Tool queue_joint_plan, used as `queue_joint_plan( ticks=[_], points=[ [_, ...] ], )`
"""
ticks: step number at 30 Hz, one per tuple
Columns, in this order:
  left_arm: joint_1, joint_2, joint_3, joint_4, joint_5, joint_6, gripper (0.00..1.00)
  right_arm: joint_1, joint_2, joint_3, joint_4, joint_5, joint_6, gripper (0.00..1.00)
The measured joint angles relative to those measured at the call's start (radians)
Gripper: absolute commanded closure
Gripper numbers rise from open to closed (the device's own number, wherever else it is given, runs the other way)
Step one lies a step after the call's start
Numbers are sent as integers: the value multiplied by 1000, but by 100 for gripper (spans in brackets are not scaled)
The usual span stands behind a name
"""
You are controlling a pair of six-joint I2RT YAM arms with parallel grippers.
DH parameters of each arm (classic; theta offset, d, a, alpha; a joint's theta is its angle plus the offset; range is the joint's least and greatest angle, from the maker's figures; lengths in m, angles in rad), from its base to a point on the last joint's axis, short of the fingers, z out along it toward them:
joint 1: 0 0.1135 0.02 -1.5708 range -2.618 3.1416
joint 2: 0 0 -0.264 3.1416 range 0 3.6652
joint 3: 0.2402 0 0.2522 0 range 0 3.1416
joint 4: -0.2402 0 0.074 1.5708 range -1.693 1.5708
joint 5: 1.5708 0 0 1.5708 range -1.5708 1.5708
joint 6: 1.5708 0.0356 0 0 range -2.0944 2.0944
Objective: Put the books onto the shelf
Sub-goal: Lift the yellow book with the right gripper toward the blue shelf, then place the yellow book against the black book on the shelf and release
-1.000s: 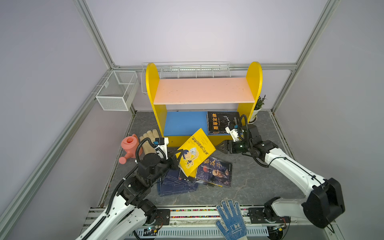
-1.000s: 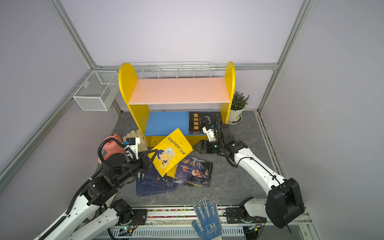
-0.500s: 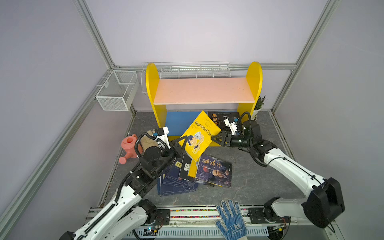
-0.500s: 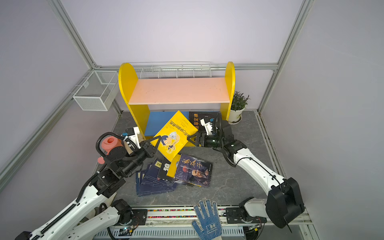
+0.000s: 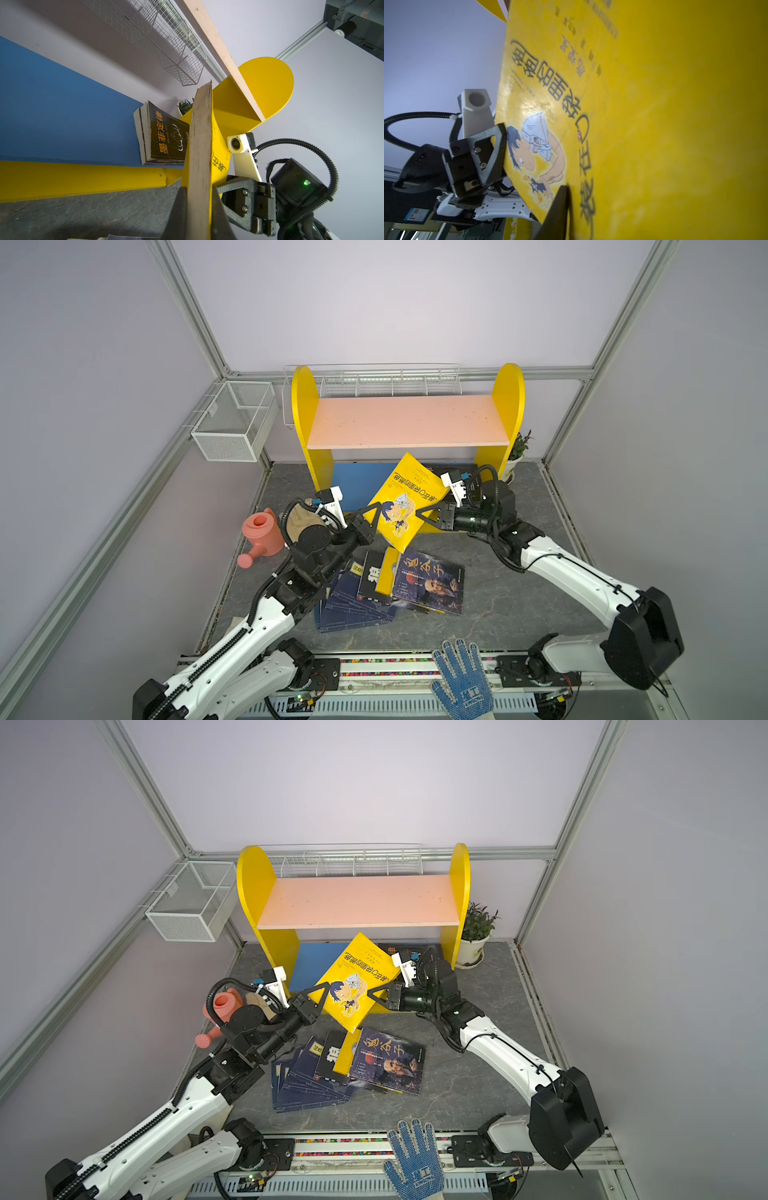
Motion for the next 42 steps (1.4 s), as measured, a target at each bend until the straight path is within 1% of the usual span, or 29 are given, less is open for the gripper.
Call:
queue_joint_plan(
  ticks=[1,2,3,4,5,10,16,21,28,36,40,42],
  points=[
    [0,3,0,-2,-9,2,47,0,-7,-4,2,2,1,88],
    [0,5,1,-6,-19,-1,34,2,-19,-9,3,10,4,89],
    [0,6,1,-14,-32,-2,27,2,-28,-14,4,17,6,89],
    [0,7,2,-24,-46,-5,23,2,-39,-21,5,30,10,90],
    [0,7,2,-35,-62,-11,21,1,-50,-29,12,45,18,90],
    [0,7,3,-84,-123,-15,19,-10,-69,-58,73,140,76,90],
    [0,7,4,-166,-177,-16,18,-20,-69,-58,100,286,95,91],
    [0,6,4,-218,-200,-13,17,-33,-69,-58,126,435,100,92],
    [0,-15,4,-267,-208,-8,17,-66,-35,-46,157,597,141,93],
    [0,-64,-12,-283,-217,-8,17,-83,50,-40,175,711,232,93],
    [0,-67,-31,-285,-214,-8,17,-80,59,-35,179,721,252,93],
    [0,-70,-39,-288,-213,-8,17,-81,65,-28,179,721,264,91]
  ],
)
